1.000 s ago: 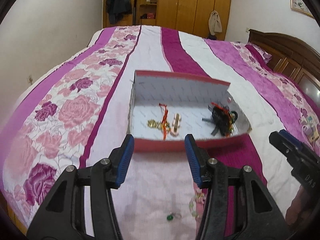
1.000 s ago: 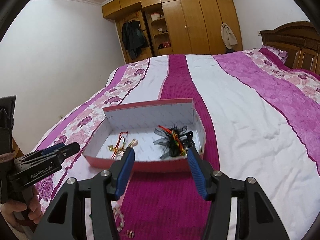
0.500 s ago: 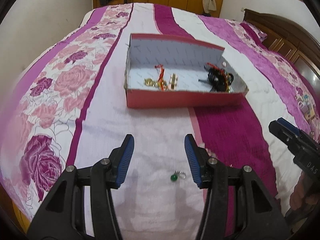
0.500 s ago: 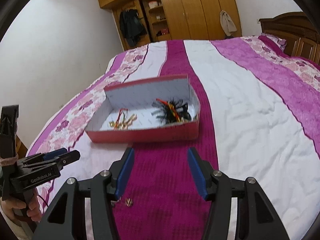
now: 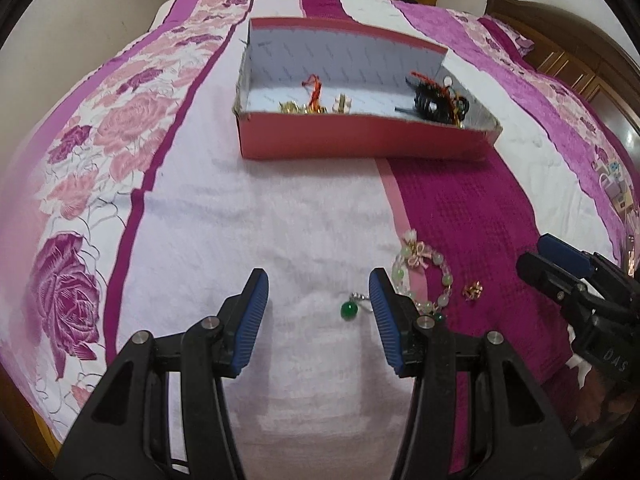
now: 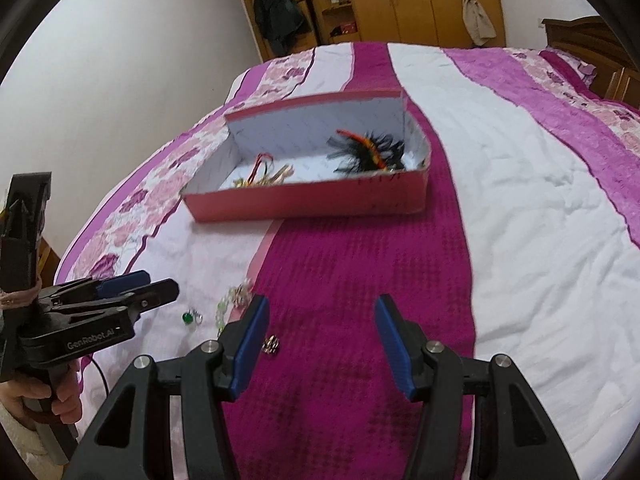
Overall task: Organize jewelry
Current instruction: 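Lift both open tools out of the shoebox toward the remaining jewelry, then grasp the green bead earring with the left tool while the right tool grasps the gold charm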
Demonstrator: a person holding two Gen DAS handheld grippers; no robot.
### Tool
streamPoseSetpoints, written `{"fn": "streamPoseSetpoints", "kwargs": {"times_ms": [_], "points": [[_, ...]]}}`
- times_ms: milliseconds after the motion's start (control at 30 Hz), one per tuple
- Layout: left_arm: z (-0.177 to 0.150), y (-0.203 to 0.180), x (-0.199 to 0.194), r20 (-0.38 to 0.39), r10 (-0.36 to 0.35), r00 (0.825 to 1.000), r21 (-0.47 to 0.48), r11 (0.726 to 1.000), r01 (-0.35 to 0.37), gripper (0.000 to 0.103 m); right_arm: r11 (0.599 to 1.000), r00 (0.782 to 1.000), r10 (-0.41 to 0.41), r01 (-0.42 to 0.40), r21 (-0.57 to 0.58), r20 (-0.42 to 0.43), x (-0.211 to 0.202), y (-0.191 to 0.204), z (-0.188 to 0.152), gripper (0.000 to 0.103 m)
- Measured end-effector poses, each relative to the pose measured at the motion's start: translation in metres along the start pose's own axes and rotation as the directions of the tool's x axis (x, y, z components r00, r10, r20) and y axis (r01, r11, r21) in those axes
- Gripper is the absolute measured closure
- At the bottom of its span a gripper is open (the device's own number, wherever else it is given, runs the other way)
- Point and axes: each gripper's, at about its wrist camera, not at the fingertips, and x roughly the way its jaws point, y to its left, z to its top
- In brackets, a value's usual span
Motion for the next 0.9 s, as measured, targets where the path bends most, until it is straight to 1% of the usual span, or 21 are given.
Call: {"fn": "streamPoseSetpoints", "kwargs": {"times_ms": [367, 567, 633, 700, 800, 900], "points": [[-0.012, -0.008, 0.016, -0.046, 0.000, 0.999, 0.028, 1.000, 0.001, 0.059, 0.998, 0.995, 0.045, -0.049, -0.040, -0.086, 0.021, 0.017, -0.013, 0.045], [-0.014, -0.012, 0.019, -0.035, 0.011, 0.999, 0.056, 0.998, -0.009, 0.061, 0.997, 0.991, 0.060, -0.065, -0.042, -0.117, 0.029, 0.019, -0.018, 0.053], [-0.015, -0.013, 0.020, -0.032, 0.009, 0.999, 0.065, 0.998, -0.007, 0.065, 0.997, 0.990, 0.063, -0.068, -0.041, -0.129, 0.032, 0.019, -0.019, 0.055], [-0.016, -0.014, 0.020, -0.030, 0.008, 1.000, 0.072, 0.997, -0.005, 0.070, 0.997, 0.989, 0.063, -0.069, -0.040, -0.135, 0.035, 0.019, -0.021, 0.060], [-0.017, -0.016, 0.021, -0.027, 0.008, 1.000, 0.081, 0.997, -0.006, 0.075, 0.997, 0.988, 0.064, -0.070, -0.037, -0.142, 0.039, 0.019, -0.021, 0.064], [-0.017, -0.017, 0.021, -0.026, 0.004, 1.000, 0.083, 0.997, -0.002, 0.077, 0.997, 0.987, 0.059, -0.065, -0.039, -0.150, 0.042, 0.020, -0.022, 0.069]]}}
